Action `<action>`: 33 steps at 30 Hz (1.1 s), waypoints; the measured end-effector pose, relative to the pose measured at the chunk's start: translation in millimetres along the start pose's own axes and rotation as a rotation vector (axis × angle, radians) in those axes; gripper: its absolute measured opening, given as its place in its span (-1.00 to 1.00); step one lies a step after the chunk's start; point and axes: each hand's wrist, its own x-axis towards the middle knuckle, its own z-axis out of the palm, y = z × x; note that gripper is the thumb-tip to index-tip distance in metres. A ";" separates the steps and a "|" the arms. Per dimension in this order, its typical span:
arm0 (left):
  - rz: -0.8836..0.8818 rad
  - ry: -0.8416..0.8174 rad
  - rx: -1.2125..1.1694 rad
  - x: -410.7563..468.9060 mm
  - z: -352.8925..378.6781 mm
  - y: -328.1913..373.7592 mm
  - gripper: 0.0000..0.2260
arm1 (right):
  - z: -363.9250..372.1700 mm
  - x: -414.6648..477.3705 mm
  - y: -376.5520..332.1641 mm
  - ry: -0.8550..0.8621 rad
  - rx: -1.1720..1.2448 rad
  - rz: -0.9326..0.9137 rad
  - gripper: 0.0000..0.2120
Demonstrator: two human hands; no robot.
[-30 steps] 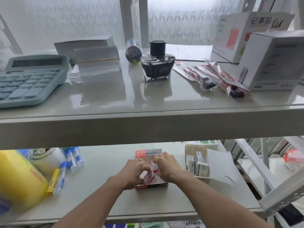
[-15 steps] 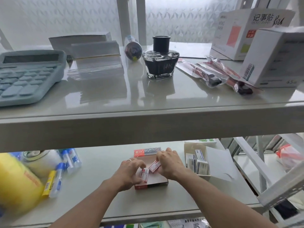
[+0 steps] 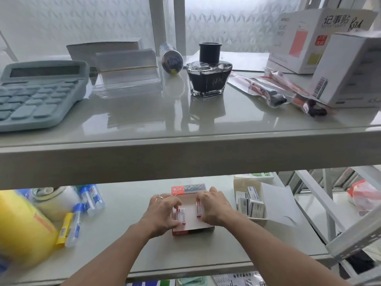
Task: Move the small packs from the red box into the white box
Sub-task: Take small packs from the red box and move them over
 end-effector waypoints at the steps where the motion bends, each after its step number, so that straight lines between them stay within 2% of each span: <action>1: -0.010 0.006 0.011 0.4 0.3 1.0 -0.62 | -0.3 -0.8 0.9 -0.011 0.029 -0.004 -0.66; 10: -0.043 0.016 0.074 4.1 7.3 15.7 -0.58 | -0.5 -8.5 -8.4 -0.015 0.147 -0.031 -0.57; 33: -0.063 0.018 0.033 5.4 10.9 15.3 -0.54 | 9.4 -6.1 -5.6 -0.005 0.161 -0.010 -0.55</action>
